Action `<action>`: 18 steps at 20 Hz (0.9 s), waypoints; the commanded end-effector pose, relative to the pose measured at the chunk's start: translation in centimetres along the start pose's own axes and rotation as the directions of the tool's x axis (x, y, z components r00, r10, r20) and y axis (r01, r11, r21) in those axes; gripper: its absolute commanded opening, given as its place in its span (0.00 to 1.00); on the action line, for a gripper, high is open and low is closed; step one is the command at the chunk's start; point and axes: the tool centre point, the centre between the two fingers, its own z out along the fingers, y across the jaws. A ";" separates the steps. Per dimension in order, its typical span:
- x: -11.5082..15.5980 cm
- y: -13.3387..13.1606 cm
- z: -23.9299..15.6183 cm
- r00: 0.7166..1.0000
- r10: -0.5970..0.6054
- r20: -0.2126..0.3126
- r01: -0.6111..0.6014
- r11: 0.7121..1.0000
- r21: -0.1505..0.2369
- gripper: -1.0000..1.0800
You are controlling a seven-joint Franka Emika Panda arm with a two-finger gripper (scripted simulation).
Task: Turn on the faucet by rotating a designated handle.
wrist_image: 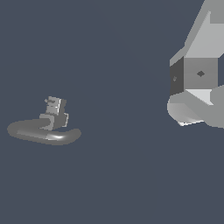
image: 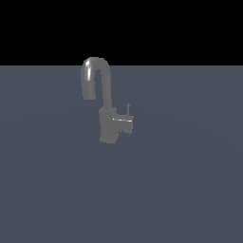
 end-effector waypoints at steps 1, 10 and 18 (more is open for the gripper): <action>0.0 0.0 0.0 1.000 0.000 0.000 0.000 1.000 0.000 0.00; 1.1 -0.1 0.3 0.999 0.032 0.026 -0.033 0.999 0.031 0.00; 4.1 -0.3 1.1 0.989 0.112 0.099 -0.122 0.987 0.107 0.00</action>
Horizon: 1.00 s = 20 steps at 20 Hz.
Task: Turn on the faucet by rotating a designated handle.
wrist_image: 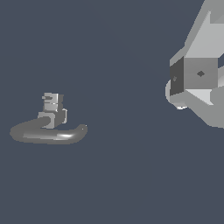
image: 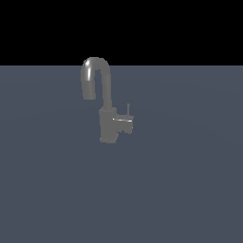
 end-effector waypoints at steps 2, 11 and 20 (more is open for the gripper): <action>1.7 -0.1 0.4 0.998 0.049 0.041 -0.051 0.998 0.047 0.00; 7.1 -0.2 2.2 0.966 0.187 0.181 -0.219 0.959 0.180 0.00; 12.6 0.3 4.7 0.890 0.299 0.345 -0.404 0.868 0.290 0.00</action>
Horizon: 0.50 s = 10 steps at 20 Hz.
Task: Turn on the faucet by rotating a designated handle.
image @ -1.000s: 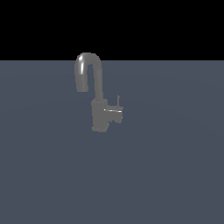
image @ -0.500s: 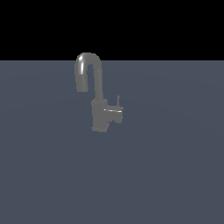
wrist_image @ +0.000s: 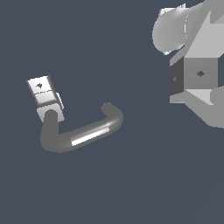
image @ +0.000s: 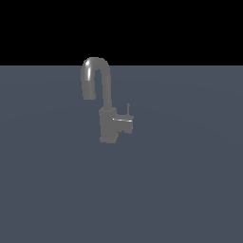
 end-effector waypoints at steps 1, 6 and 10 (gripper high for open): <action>1.7 -0.2 0.4 0.998 0.047 0.039 -0.049 0.998 0.047 0.00; 5.1 -0.3 1.3 0.983 0.136 0.126 -0.153 0.979 0.137 0.00; 7.9 -0.2 2.3 0.958 0.201 0.205 -0.242 0.949 0.203 0.00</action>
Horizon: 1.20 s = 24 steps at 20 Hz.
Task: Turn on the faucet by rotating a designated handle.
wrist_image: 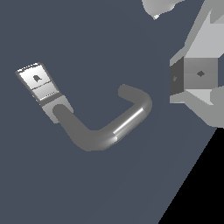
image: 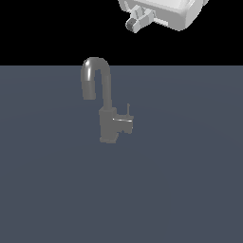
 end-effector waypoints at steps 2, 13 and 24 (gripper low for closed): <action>2.6 -0.2 0.6 0.996 0.071 0.062 -0.075 0.995 0.073 0.00; 10.6 0.0 3.5 0.922 0.257 0.290 -0.335 0.905 0.263 0.00; 17.6 1.1 8.3 0.765 0.360 0.534 -0.594 0.715 0.369 0.00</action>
